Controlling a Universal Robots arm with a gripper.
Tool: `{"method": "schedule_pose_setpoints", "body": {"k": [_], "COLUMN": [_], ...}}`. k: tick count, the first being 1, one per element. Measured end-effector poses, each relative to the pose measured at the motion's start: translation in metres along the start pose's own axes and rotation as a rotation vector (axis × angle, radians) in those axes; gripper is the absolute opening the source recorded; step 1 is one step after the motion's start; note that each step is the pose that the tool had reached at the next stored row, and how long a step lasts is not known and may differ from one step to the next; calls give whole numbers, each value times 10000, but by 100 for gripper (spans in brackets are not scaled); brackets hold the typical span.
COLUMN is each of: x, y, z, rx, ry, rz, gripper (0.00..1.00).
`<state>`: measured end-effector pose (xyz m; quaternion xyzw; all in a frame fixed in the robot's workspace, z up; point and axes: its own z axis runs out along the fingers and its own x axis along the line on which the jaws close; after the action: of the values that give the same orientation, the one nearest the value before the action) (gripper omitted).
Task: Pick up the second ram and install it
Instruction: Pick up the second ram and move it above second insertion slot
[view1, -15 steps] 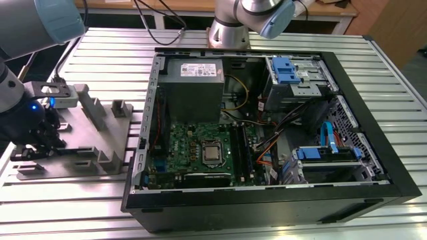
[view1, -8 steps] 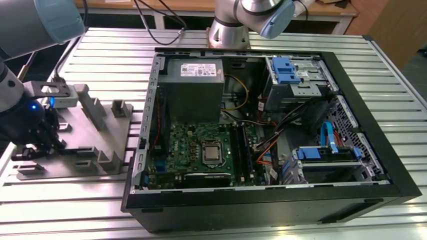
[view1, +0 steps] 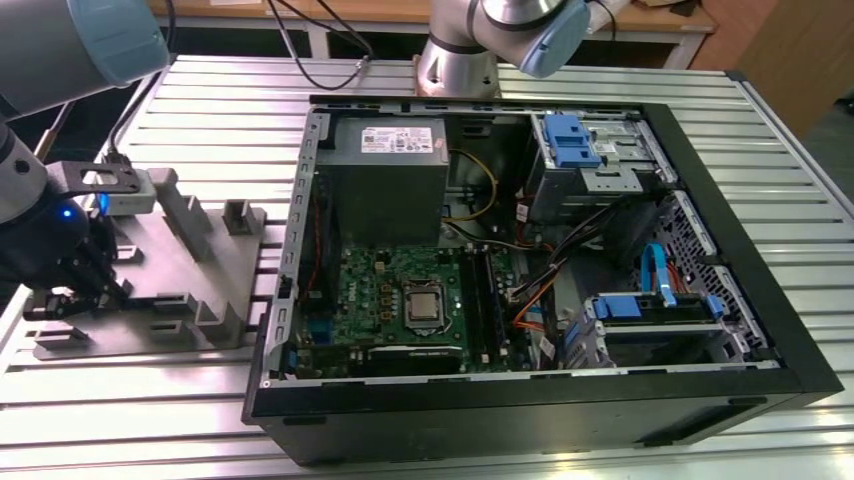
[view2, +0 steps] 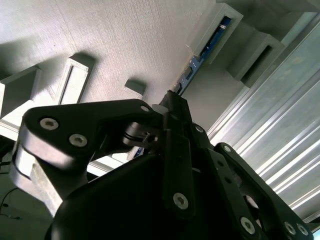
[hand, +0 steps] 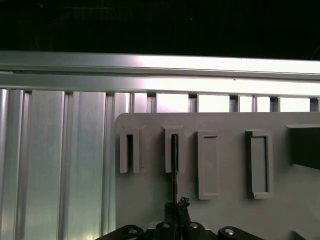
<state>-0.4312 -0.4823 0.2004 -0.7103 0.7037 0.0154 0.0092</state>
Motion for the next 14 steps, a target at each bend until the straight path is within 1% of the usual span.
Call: {"method": "schedule_pose_setpoints", "body": {"k": [1,2,14], "x": [0,0,0], "y": [0,0,0], "z": [0,0,0], "rx": [0,0,1], "ry": [-1,-3,-24], "rz": [0,0,0], "gripper": [20,13,11]}}
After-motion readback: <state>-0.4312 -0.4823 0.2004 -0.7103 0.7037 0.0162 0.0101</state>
